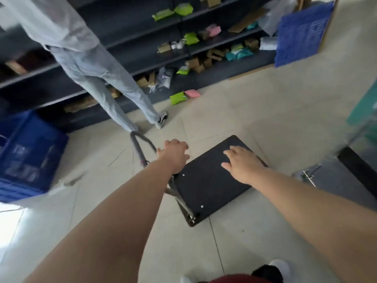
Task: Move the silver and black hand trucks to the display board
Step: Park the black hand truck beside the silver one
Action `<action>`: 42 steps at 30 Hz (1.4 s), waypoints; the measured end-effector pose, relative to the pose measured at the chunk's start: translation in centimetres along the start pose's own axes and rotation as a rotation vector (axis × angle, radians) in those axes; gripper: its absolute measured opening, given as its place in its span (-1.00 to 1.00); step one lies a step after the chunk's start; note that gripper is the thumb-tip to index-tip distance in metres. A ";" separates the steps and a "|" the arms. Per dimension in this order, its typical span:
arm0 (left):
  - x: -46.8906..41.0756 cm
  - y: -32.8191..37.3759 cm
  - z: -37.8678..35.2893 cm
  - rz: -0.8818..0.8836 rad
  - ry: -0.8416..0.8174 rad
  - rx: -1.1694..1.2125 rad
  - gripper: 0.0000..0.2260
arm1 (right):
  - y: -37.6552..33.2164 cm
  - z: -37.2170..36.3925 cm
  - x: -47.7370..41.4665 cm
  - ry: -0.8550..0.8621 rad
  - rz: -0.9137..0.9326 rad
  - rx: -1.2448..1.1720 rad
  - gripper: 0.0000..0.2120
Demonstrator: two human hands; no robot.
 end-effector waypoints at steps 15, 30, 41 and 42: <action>10.6 -25.2 -1.7 0.162 0.037 0.118 -0.61 | -25.8 -5.2 -1.5 0.016 0.118 0.039 -0.54; -6.6 -26.6 0.6 -0.150 -0.087 -0.011 -0.57 | -25.3 -8.1 -12.7 0.026 -0.166 -0.113 -0.52; -16.8 -22.8 1.7 -0.497 -0.235 -0.277 -0.42 | -23.3 -6.8 -15.1 0.020 -0.388 -0.173 -0.44; -17.6 -22.4 1.6 -0.528 -0.247 -0.299 -0.43 | -23.0 -6.8 -15.0 0.029 -0.415 -0.164 -0.44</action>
Point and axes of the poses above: each hand's wrist, its own x-axis away from the middle knuckle, its own z-axis out of the back of the hand, y = z × x, the point moved 2 cm from there along -x, towards the middle knuckle, and after that the axes turned 6 degrees about -z, right-handed, at the moved point
